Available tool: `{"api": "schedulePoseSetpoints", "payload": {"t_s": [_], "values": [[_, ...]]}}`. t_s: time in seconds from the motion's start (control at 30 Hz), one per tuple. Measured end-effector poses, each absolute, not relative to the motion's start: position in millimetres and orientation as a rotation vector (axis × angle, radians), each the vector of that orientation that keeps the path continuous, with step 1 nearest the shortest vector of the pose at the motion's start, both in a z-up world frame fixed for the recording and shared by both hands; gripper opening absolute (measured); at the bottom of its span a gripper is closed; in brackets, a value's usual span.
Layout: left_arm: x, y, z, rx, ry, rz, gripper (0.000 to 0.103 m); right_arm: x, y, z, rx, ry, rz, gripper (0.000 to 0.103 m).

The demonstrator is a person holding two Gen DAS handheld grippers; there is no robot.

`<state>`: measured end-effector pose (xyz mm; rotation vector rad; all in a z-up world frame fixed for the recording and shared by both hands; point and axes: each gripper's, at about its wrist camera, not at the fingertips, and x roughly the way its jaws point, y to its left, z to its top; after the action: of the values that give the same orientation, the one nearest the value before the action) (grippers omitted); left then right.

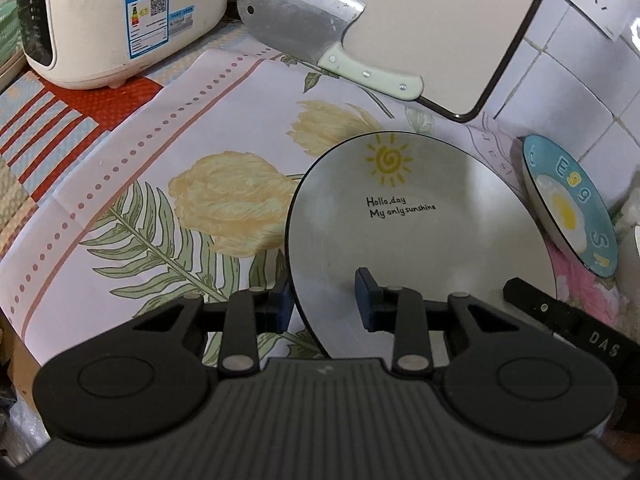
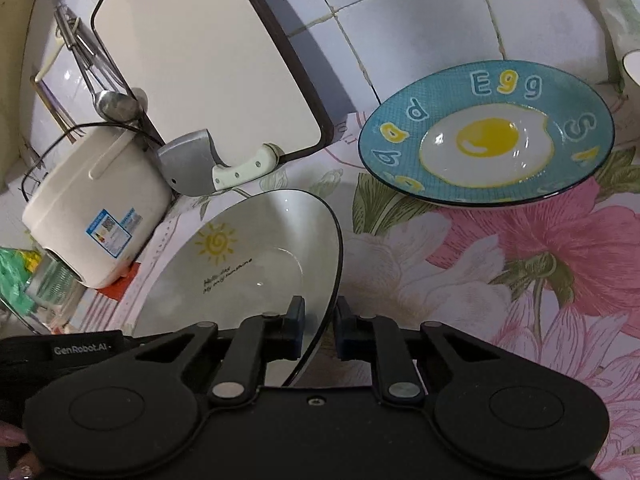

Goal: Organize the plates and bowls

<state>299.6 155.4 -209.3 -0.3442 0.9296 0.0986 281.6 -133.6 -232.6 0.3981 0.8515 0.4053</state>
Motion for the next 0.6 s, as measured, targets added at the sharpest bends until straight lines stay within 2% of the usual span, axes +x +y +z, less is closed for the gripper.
{"api": "schedulePoseSetpoints", "payload": {"t_s": [0.3,0.6], "values": [[264.1,130.1,-190.7,-0.245,0.899,0.061,0.030,256.3,-151.2,-217.9,0.376,0.849,0.403,0.019],[224.5,91.9,-163.5,-0.253,0.917,-0.062,0.030,200.4,-195.1,-179.2,0.369,0.821,0.329,0.019]]}}
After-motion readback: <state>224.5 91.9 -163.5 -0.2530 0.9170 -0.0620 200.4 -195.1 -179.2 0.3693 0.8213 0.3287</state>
